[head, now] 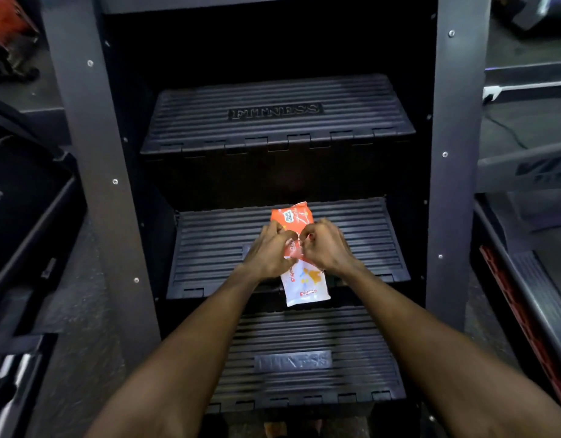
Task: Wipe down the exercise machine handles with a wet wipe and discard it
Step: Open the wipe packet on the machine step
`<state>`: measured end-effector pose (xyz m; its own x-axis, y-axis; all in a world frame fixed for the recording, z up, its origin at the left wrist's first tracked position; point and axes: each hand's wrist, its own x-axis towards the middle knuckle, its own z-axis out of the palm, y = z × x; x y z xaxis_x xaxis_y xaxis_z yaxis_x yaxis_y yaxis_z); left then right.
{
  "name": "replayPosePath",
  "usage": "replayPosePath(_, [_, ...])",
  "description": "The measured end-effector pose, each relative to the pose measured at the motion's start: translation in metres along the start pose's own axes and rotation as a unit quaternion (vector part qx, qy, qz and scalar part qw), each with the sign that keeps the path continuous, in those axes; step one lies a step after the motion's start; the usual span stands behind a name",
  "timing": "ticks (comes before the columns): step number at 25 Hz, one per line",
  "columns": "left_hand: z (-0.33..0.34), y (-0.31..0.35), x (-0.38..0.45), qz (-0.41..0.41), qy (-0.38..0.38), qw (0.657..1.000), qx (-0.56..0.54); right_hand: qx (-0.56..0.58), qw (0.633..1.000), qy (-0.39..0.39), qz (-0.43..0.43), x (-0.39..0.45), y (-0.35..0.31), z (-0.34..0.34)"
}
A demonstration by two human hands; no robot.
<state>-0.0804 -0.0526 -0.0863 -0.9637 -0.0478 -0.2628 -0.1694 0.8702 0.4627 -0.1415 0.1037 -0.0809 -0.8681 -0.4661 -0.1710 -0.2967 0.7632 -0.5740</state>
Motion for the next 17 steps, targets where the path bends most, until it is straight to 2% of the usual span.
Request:
replayPosePath(3, [-0.002, 0.0, 0.008, 0.04, 0.047, 0.998, 0.018, 0.041, 0.998, 0.036, 0.037, -0.007, 0.009, 0.004])
replayPosePath(6, [-0.006, 0.003, 0.018, 0.023, 0.07, 0.995, -0.063, 0.132, 0.98, 0.097, 0.117, -0.018, 0.011, 0.011])
replayPosePath(8, [-0.008, 0.007, 0.023, -0.003, 0.091, 0.987, -0.135, 0.143, 0.975, 0.114, 0.129, -0.021, 0.008, 0.015])
replayPosePath(10, [-0.009, 0.011, 0.028, -0.034, 0.108, 0.976, -0.186, 0.113, 0.984, 0.101, 0.093, -0.018, 0.002, 0.015])
replayPosePath(13, [-0.008, 0.01, 0.031, -0.052, 0.109, 0.972, -0.2, 0.041, 0.997, 0.058, 0.035, -0.006, -0.006, 0.011])
replayPosePath(17, [-0.009, 0.007, 0.036, -0.063, 0.108, 0.966, -0.226, -0.107, 0.994, 0.002, -0.009, 0.009, -0.01, 0.011])
